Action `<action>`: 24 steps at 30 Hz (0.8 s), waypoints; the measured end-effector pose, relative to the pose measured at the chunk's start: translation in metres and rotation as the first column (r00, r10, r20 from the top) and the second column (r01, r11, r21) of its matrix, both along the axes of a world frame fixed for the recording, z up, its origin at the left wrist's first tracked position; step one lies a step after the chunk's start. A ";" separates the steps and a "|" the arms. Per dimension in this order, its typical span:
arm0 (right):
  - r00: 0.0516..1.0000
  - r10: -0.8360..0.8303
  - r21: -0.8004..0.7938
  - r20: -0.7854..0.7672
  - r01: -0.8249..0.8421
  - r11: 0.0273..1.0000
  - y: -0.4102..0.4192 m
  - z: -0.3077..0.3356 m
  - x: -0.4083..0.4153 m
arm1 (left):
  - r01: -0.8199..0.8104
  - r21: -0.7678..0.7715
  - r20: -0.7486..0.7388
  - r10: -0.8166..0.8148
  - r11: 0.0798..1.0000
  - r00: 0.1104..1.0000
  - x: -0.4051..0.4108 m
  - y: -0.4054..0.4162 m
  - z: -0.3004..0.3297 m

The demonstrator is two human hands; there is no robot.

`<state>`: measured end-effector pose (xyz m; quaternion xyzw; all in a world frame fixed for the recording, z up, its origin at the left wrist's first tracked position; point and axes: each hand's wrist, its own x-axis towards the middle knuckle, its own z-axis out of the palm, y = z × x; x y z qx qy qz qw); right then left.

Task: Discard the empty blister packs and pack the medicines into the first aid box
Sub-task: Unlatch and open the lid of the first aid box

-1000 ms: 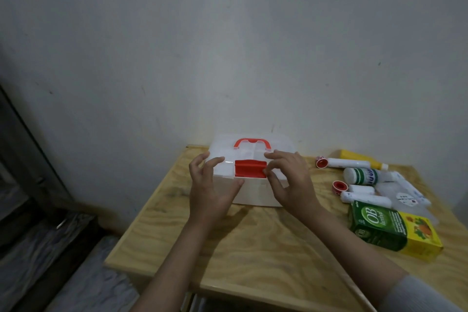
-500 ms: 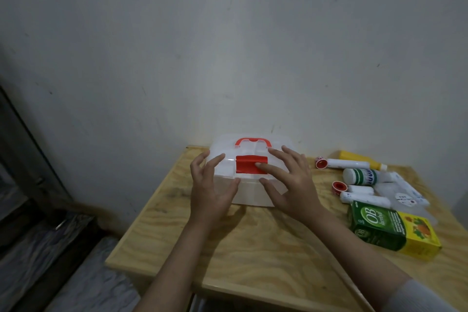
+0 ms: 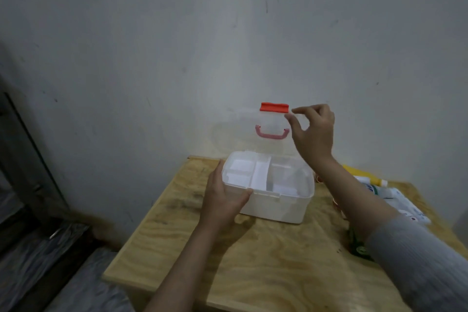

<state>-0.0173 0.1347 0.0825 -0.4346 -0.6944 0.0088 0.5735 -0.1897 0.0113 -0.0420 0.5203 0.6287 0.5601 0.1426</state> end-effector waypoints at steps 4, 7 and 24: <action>0.987 -0.118 -0.050 0.107 0.124 0.991 0.022 0.007 0.003 | -0.010 -0.012 0.008 0.010 1.000 1.000 0.009 0.005 0.003; 0.973 -0.039 -0.129 0.228 0.070 0.989 0.036 0.004 0.008 | -0.010 -0.030 0.003 0.010 1.000 1.000 0.010 0.008 0.001; 0.911 0.197 -0.435 0.363 -0.022 0.900 -0.012 -0.006 0.164 | -0.019 -0.001 -0.045 0.019 1.000 0.999 0.003 0.011 -0.008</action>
